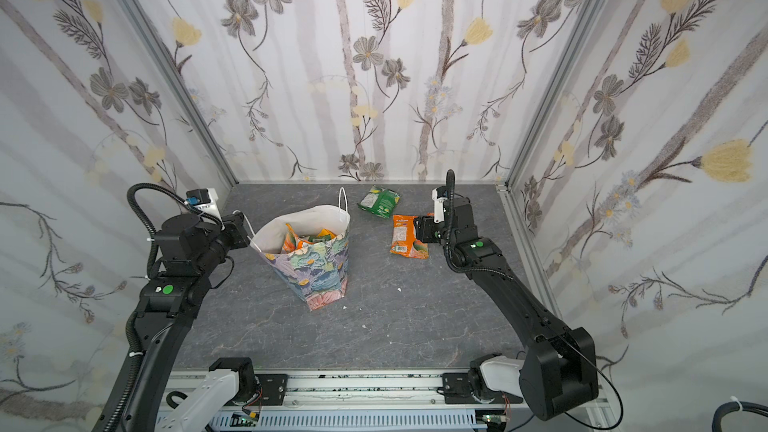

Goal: Place the snacks into the paper bag
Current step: 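Raise the right gripper out of the paper bag and move to the orange bags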

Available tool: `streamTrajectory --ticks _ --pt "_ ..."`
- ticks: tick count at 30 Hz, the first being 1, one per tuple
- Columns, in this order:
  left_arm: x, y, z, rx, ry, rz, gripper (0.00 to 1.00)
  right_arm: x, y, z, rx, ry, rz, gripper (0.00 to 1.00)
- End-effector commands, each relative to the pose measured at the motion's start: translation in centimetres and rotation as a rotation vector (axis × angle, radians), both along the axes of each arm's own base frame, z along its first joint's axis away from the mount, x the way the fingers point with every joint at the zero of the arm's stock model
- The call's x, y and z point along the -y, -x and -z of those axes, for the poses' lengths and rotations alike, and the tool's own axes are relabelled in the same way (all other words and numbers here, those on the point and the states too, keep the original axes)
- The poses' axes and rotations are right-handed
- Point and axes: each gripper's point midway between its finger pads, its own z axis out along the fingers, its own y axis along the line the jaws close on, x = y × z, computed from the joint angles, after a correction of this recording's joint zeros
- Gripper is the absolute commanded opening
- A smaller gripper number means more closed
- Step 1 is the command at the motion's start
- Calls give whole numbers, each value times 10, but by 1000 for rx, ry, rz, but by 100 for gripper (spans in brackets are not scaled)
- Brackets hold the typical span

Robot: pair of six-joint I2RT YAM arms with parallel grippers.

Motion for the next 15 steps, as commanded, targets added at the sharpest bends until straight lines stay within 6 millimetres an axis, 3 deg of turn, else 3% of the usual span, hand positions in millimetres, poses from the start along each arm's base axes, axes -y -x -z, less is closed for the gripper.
streamTrajectory --ticks 1,7,15 --pt "1 -2 -8 35 15 5 0 5 -14 9 -3 -66 17 64" --pt "2 2 -8 34 2 13 0 16 -29 50 -78 -95 40 65" --pt "5 3 -5 28 9 28 0 13 -43 93 -149 -79 4 64"
